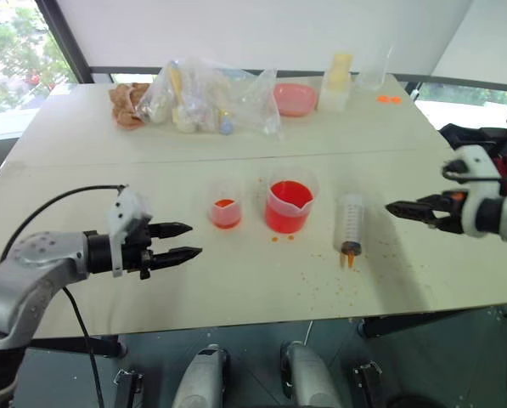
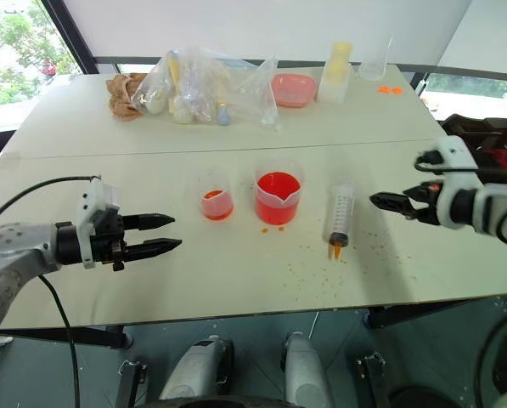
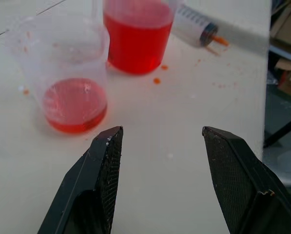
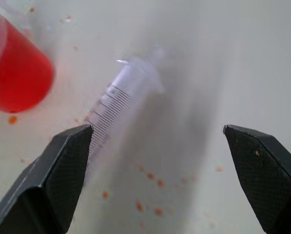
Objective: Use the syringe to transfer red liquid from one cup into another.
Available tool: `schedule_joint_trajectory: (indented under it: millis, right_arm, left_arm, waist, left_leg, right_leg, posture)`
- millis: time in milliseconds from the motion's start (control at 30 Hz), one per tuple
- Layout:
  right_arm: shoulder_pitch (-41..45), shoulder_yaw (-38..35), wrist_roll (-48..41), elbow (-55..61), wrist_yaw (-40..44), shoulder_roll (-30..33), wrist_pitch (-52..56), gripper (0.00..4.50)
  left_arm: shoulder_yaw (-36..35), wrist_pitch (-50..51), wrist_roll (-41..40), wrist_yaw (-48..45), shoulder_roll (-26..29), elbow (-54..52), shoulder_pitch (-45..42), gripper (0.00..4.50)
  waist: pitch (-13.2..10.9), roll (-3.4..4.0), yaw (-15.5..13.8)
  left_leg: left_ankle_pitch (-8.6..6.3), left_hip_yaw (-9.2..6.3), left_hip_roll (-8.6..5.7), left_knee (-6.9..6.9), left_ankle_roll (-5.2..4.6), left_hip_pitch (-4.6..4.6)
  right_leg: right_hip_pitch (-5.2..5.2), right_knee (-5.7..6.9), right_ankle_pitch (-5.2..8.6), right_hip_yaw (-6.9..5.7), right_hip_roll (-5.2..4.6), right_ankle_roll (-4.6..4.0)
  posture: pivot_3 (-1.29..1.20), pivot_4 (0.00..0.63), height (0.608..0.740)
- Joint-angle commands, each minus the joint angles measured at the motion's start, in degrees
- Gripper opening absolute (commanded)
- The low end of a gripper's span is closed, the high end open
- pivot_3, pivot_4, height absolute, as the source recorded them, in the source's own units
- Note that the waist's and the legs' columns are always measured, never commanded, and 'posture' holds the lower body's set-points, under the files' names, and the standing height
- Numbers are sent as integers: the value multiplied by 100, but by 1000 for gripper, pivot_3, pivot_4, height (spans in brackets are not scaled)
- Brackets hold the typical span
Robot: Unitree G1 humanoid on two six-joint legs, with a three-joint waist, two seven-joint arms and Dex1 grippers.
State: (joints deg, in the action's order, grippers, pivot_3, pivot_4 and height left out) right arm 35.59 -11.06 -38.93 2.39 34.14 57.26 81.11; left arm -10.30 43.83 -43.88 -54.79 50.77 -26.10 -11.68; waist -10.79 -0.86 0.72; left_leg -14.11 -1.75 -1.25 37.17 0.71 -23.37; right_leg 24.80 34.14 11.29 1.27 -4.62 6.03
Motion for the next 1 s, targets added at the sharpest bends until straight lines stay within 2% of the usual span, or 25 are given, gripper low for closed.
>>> schedule_joint_trajectory:
  millis: [33,233,433,667,767,833,900,933,1000]
  right_arm:
    - [585,760,241,-379,346,26,-132,4468]
    - [1492,1701,762,-1758,620,-288,-143,4468]
    - [2215,1888,939,-3007,801,-801,299,4468]
    - [2791,2305,1476,-4172,846,-1421,187,4468]
    - [2769,2601,1766,-4333,947,-1517,-90,3671]
    - [2774,2468,1842,-4522,864,-1620,-49,2513]
    - [2717,2311,1854,-4524,798,-1712,65,1663]
    - [2692,2226,1869,-4515,745,-1750,87,1447]
    - [2690,1958,1905,-4576,578,-1805,84,1431]
  left_arm:
    - [-26,166,-301,40,-12,-189,-361,2698]
    - [131,36,-162,215,-180,-309,-629,2698]
    - [391,-221,158,405,-419,-406,-428,2698]
    - [713,-539,542,569,-723,-370,-354,2698]
    - [774,-647,689,621,-790,-400,-284,2698]
    - [734,-664,699,654,-823,-433,-228,2698]
    - [676,-656,663,691,-868,-451,-194,2698]
    - [606,-623,575,724,-923,-446,-193,2698]
    - [402,-504,300,805,-1042,-406,-240,2698]
  waist:
    - [-1,-1,-1]
    - [-1,-2,13]
    - [-1,-1,28]
    - [0,-1,25]
    - [1,-2,16]
    - [1,-2,24]
    - [3,-5,25]
    - [3,-5,26]
    - [5,-7,29]
  left_leg:
    - [0,-1,0,1,0,-2]
    - [-2,3,-15,1,-3,0]
    - [-2,3,-15,-1,-4,2]
    - [-1,1,-18,0,-3,3]
    - [-1,0,-19,0,-3,3]
    - [-1,1,-20,1,-3,4]
    - [-1,0,-19,1,-3,7]
    - [-1,-1,-19,1,-3,9]
    - [-1,-1,-18,1,-3,14]
  right_leg:
    - [0,-1,0,0,-1,0]
    - [0,1,-1,1,-1,3]
    - [0,5,-2,1,2,4]
    - [0,10,-7,1,4,13]
    - [0,10,-12,0,4,21]
    - [-1,10,-13,1,3,23]
    - [-2,10,-14,1,4,24]
    - [-4,11,-14,0,6,24]
    - [-10,11,-15,0,5,25]
  posture:
    - [0,150,740]
    - [0,150,740]
    - [0,150,740]
    - [0,150,740]
    - [0,150,740]
    - [0,150,740]
    - [0,150,740]
    - [0,150,740]
    - [0,150,740]
